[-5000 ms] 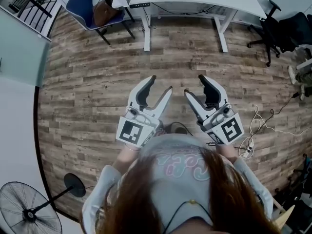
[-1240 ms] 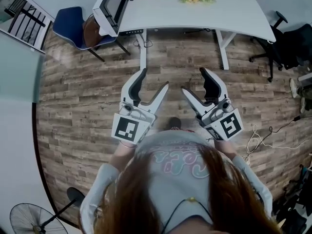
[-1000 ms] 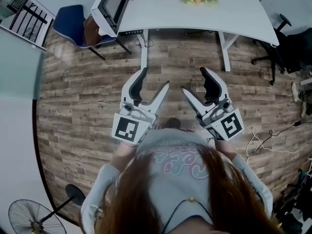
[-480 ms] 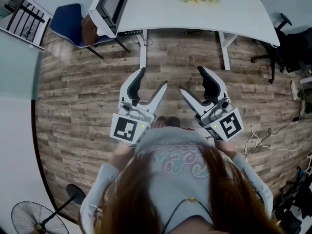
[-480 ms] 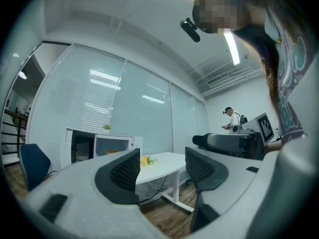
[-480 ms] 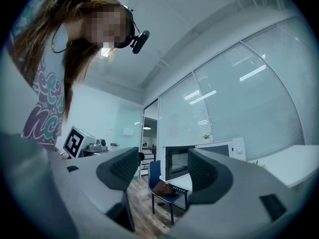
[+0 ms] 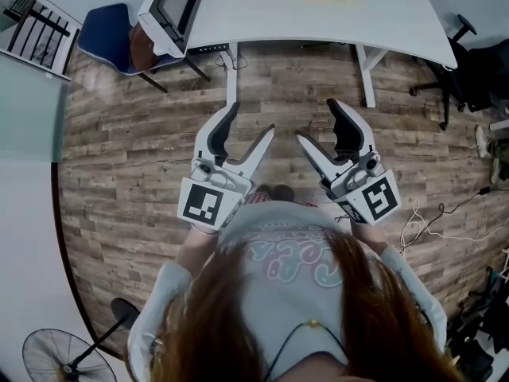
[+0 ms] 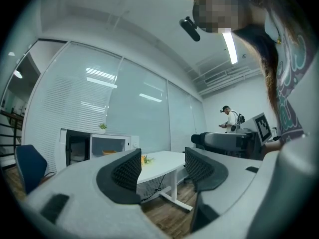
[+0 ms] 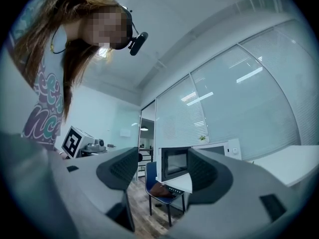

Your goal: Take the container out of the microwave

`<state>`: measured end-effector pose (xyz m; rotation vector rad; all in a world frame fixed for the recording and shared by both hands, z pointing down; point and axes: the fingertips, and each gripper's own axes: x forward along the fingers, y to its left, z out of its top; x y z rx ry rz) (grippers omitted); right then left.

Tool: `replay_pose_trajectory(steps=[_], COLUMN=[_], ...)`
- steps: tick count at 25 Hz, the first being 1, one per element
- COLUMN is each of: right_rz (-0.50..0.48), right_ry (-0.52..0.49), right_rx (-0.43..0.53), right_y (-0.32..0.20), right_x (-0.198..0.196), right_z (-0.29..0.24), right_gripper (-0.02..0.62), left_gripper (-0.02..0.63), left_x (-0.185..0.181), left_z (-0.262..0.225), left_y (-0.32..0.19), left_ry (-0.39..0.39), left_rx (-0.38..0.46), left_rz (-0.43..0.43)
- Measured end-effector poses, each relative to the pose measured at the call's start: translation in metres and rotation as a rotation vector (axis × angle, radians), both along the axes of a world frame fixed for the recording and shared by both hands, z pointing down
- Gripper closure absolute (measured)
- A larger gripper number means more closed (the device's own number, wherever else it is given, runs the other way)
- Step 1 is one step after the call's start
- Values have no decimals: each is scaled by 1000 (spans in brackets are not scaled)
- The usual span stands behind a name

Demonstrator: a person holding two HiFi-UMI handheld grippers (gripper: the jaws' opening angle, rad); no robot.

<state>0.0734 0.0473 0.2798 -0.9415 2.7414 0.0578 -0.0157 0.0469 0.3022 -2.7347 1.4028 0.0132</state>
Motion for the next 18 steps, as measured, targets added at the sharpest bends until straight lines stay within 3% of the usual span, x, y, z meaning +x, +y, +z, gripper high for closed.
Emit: replay_pose_trajectory(steps=[10, 18], right_rz=[-5, -35], right_ry=[3, -9], right_rx=[13, -20], right_y=[-4, -7], right_x=[14, 16], right_z=[-2, 6], right_gripper=[296, 296], left_gripper=[350, 350], left_x=[17, 19], left_z=[-8, 5], left_y=[-3, 0], left_ry=[12, 28], left_rx=[32, 1], left_rz=[1, -40])
